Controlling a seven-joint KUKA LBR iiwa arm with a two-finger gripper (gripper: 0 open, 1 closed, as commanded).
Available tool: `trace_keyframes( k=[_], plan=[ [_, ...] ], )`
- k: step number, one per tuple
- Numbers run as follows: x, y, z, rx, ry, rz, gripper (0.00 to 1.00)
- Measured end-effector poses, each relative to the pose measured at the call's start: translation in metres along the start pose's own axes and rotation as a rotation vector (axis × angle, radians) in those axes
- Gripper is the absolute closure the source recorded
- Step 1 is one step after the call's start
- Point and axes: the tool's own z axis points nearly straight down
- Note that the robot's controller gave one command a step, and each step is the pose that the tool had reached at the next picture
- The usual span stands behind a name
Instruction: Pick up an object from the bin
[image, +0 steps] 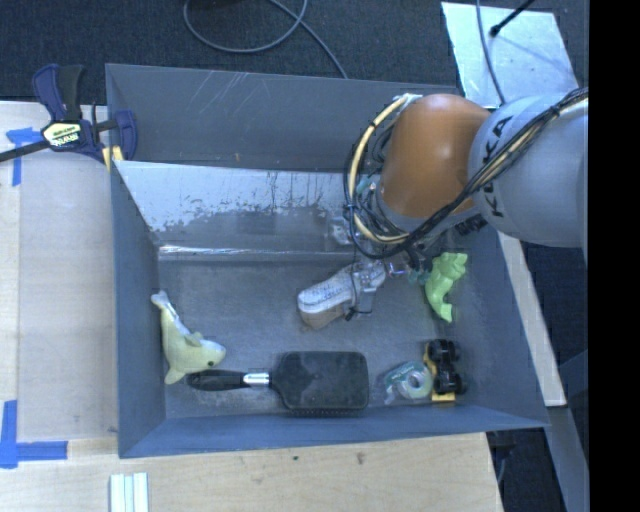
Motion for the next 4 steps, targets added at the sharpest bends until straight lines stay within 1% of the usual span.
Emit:
trace_keyframes(
  k=[1, 2, 4],
  plan=[
    [-0.006, -0.004, 0.044, -0.002, 0.009, -0.156, 0.00],
    [-0.015, -0.004, 0.060, -0.003, -0.016, -0.182, 1.00],
    [-0.010, -0.006, 0.053, -0.001, -0.011, -0.205, 1.00]
  ],
)
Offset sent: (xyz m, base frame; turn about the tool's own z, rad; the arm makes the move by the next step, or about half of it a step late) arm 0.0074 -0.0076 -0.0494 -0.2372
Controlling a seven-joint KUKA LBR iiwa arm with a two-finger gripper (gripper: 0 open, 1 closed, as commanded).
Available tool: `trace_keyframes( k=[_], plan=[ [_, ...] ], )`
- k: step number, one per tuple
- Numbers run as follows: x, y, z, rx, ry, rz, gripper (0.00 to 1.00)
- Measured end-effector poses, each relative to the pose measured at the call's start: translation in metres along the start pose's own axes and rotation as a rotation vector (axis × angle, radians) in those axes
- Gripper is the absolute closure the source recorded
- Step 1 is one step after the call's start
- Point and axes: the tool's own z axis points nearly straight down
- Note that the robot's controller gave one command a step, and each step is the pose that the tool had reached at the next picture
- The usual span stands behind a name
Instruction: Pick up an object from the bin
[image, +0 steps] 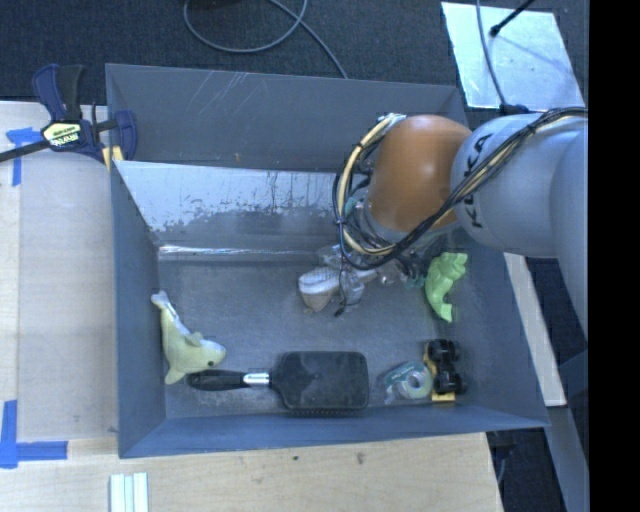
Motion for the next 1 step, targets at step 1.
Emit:
trace_keyframes(
  k=[1],
  plan=[
    [0.0028, 0.0007, -0.0181, -0.003, 0.012, 0.001, 1.00]
  ],
)
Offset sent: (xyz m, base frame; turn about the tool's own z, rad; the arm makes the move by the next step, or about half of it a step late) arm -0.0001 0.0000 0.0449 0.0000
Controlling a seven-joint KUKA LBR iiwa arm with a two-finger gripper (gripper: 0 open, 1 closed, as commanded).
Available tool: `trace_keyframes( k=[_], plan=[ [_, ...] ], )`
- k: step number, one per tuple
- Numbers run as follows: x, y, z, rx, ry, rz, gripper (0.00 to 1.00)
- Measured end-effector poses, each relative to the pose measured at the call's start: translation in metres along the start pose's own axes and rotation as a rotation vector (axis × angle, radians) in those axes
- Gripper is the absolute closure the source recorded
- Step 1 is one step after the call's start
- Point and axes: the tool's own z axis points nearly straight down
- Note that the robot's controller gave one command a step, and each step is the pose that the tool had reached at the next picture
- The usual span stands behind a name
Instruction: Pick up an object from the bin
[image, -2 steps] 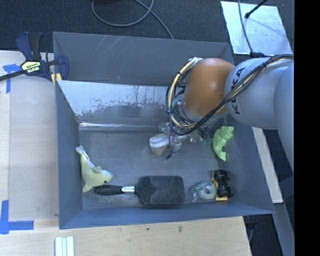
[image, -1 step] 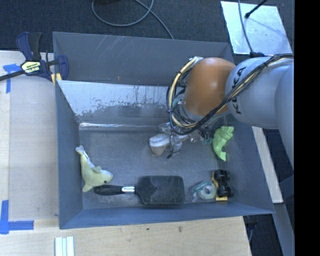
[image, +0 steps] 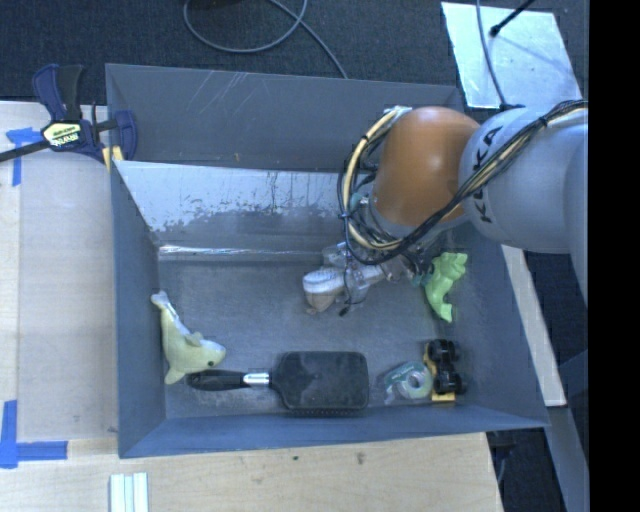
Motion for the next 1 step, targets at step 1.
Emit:
trace_keyframes(
  k=[1],
  plan=[
    [-0.0019, -0.0008, -0.0195, 0.003, -0.007, 0.001, 1.00]
  ],
)
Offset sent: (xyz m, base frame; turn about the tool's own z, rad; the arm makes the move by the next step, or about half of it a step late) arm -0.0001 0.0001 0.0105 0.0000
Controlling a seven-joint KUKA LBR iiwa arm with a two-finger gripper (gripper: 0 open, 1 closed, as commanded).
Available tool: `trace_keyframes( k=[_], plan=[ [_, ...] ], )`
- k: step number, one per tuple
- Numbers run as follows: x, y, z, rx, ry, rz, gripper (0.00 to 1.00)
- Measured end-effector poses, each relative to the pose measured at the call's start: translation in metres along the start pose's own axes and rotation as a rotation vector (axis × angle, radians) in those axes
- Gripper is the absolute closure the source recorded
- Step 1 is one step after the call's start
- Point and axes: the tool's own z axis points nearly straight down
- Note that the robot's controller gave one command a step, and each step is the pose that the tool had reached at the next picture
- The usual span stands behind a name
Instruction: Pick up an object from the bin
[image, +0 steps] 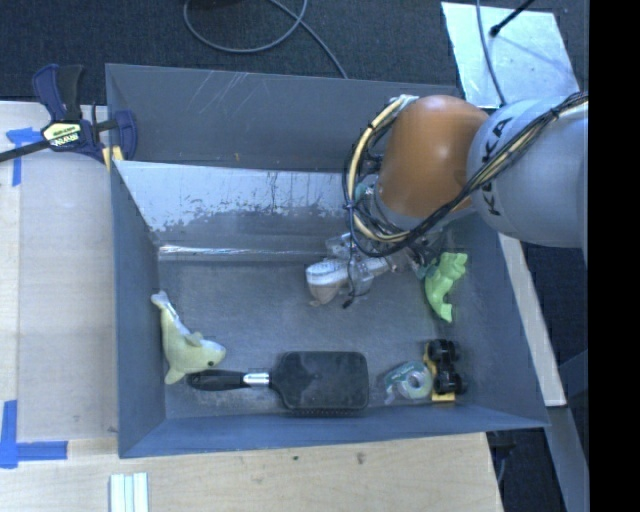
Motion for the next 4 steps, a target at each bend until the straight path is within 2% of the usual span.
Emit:
trace_keyframes(
  k=[1, 3, 4],
  plan=[
    [-0.002, -0.001, -0.009, 0.002, -0.008, 0.001, 1.00],
    [0.000, 0.000, -0.028, 0.000, 0.000, 0.002, 1.00],
    [-0.001, -0.001, -0.039, 0.001, -0.004, 0.003, 1.00]
  ],
)
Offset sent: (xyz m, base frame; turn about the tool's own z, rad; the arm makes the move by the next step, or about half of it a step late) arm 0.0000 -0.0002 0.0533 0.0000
